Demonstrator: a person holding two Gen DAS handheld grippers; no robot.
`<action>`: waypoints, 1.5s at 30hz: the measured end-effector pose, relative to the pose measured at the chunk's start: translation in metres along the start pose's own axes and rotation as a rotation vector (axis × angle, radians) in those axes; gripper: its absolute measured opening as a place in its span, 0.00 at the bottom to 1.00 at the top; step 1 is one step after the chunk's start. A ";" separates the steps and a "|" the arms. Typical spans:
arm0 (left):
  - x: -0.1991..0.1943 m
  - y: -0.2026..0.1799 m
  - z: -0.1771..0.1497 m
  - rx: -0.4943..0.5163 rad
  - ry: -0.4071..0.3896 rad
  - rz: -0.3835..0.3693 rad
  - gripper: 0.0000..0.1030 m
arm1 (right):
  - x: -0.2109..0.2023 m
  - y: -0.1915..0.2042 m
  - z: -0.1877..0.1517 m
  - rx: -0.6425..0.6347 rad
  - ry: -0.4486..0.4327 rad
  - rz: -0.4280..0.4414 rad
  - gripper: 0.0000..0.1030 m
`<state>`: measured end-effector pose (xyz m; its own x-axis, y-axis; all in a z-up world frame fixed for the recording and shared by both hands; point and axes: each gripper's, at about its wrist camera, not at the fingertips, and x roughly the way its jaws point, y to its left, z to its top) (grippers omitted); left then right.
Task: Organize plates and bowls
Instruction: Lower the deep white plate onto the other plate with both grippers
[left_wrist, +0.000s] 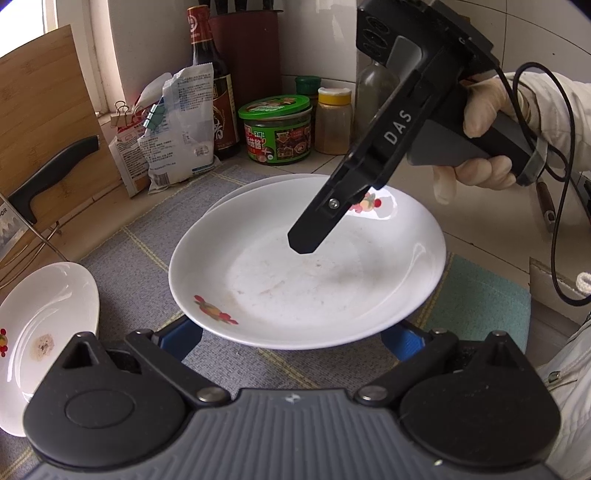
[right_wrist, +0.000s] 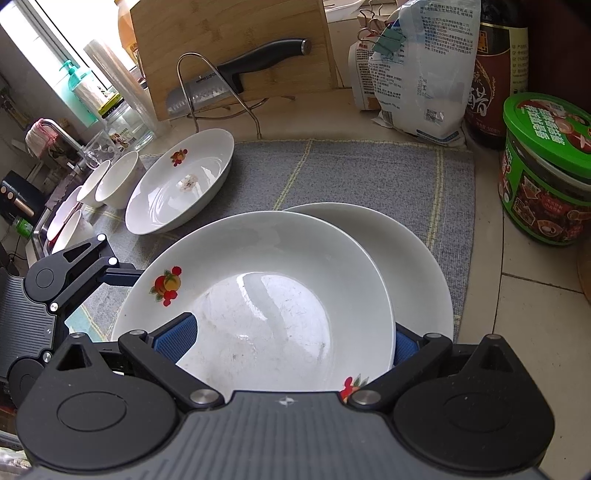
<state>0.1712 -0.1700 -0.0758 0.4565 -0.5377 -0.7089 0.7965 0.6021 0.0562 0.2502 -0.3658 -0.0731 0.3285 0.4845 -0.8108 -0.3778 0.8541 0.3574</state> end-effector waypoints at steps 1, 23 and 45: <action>0.001 -0.001 0.000 0.003 0.001 0.000 0.99 | 0.000 0.000 0.000 0.002 0.000 -0.003 1.00; 0.013 -0.005 0.004 0.025 0.029 -0.014 0.99 | -0.010 -0.004 -0.013 0.033 0.002 -0.019 1.00; 0.018 -0.007 0.005 0.045 0.049 0.026 0.98 | -0.022 0.001 -0.023 0.035 0.004 -0.036 1.00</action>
<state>0.1763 -0.1870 -0.0852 0.4580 -0.4923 -0.7402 0.8022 0.5877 0.1054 0.2226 -0.3801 -0.0659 0.3375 0.4524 -0.8255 -0.3352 0.8772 0.3437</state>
